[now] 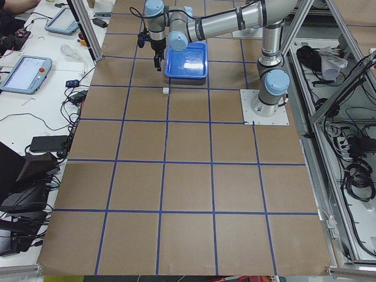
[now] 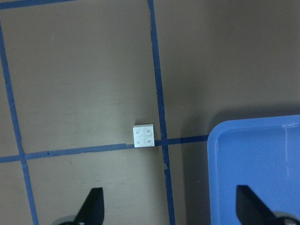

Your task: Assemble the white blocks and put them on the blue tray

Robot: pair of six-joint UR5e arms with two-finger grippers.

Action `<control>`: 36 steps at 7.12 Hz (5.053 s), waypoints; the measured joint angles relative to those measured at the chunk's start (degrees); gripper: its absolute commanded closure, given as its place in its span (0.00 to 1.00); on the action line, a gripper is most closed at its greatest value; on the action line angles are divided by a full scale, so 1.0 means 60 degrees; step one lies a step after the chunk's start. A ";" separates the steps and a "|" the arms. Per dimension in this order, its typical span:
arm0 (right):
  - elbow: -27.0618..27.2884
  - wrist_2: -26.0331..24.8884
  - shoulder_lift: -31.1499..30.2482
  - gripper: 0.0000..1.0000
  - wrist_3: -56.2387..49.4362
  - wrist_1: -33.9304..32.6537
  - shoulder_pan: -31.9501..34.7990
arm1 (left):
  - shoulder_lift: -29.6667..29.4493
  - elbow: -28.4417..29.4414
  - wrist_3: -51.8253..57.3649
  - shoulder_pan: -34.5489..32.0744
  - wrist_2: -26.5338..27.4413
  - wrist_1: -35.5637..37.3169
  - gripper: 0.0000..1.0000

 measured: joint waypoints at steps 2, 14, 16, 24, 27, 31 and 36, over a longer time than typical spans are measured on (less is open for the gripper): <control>0.0018 0.0012 0.0024 0.00 -0.0320 0.0060 -0.0026 | -0.0517 -0.0701 0.0046 0.0240 -0.0051 0.0944 0.00; 0.1255 -0.0514 -0.0067 0.00 -1.6236 0.0853 -0.4822 | -0.0628 -0.0826 -0.0278 0.0114 -0.0085 0.1643 0.97; 0.2355 0.0947 0.0193 0.00 -1.7571 -0.0459 -0.5456 | -0.0243 -0.0522 -0.1514 -0.0905 -0.0084 0.1043 0.98; 0.5140 0.3903 0.2704 0.00 -2.0562 -0.5475 -0.5855 | -0.1120 -0.0811 -0.5755 -0.3969 0.0009 0.1731 1.00; 0.4929 0.4138 0.3323 0.10 -2.1318 -0.5486 -0.5698 | -0.1379 -0.0903 -0.6009 -0.4185 0.0009 0.1813 0.99; 0.4903 0.4436 0.3442 0.75 -2.1445 -0.5490 -0.5499 | -0.1428 -0.1054 -0.5535 -0.4207 -0.0067 0.1830 0.34; 0.4890 0.4098 0.3021 1.00 -2.1338 -0.5477 -0.5425 | -0.1154 -0.1046 -0.5252 -0.3958 -0.0089 0.1830 0.05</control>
